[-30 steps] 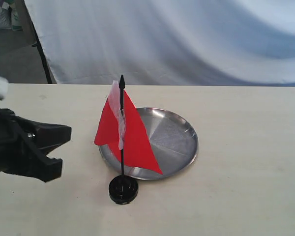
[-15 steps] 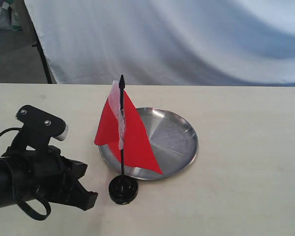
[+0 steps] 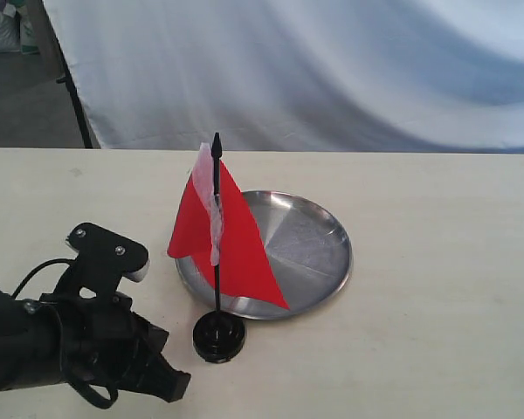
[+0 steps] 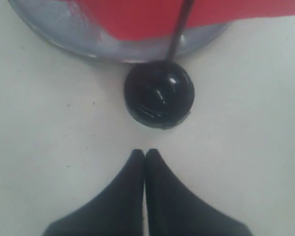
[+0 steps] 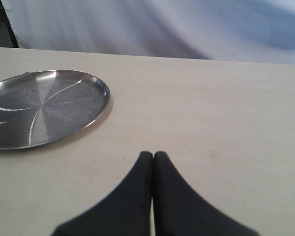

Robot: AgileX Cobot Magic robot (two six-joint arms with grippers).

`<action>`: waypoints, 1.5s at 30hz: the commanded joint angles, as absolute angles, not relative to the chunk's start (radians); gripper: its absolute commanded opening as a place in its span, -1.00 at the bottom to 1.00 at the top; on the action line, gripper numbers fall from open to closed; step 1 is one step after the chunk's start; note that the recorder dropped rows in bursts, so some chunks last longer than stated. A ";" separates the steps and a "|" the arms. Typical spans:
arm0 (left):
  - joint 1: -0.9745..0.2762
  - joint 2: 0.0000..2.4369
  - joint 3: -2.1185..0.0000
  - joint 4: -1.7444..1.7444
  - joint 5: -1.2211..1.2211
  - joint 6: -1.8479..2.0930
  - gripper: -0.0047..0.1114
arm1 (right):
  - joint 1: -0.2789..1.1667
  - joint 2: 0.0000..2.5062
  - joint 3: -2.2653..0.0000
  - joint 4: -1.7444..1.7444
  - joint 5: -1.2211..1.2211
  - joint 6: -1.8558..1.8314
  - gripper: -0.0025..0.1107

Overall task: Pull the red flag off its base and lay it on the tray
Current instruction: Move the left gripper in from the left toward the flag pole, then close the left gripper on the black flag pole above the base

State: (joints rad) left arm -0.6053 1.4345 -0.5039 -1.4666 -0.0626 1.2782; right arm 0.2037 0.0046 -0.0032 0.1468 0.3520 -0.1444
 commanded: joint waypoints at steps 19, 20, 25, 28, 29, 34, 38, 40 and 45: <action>-0.611 1.500 -0.603 -1.465 0.018 1.274 0.40 | 0.206 0.000 0.000 0.148 0.350 -0.145 -0.96; -0.611 1.504 -0.603 -1.465 0.015 1.274 0.45 | 0.206 0.000 0.000 0.148 0.350 -0.145 -0.96; -0.611 1.512 -0.603 -1.465 -0.024 1.276 0.11 | 0.206 0.000 0.000 0.148 0.350 -0.145 -0.96; -0.611 1.512 -0.603 -1.465 -0.024 1.297 -0.17 | 0.206 0.000 0.000 0.148 0.350 -0.145 -0.96; -0.611 1.512 -0.603 -1.465 -0.024 1.300 -0.24 | 0.206 0.000 0.000 0.148 0.350 -0.145 -0.96; -0.611 1.512 -0.603 -1.472 -0.018 1.300 -0.06 | 0.206 0.000 0.000 0.148 0.350 -0.145 -0.96; -0.611 1.512 -0.611 -1.472 -0.018 1.298 0.19 | 0.206 0.000 0.000 0.148 0.350 -0.145 -0.96; -0.611 1.512 -0.621 -1.472 0.000 1.292 0.18 | 0.206 0.000 0.000 0.148 0.350 -0.145 -0.96; -0.611 1.512 -0.656 -1.472 0.010 1.278 0.12 | 0.206 0.000 0.000 0.148 0.350 -0.145 -0.96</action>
State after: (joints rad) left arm -0.6053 1.5126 -0.6393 -1.4658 0.0000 1.2920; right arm 0.2037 0.0046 -0.0032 0.1468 0.3520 -0.1444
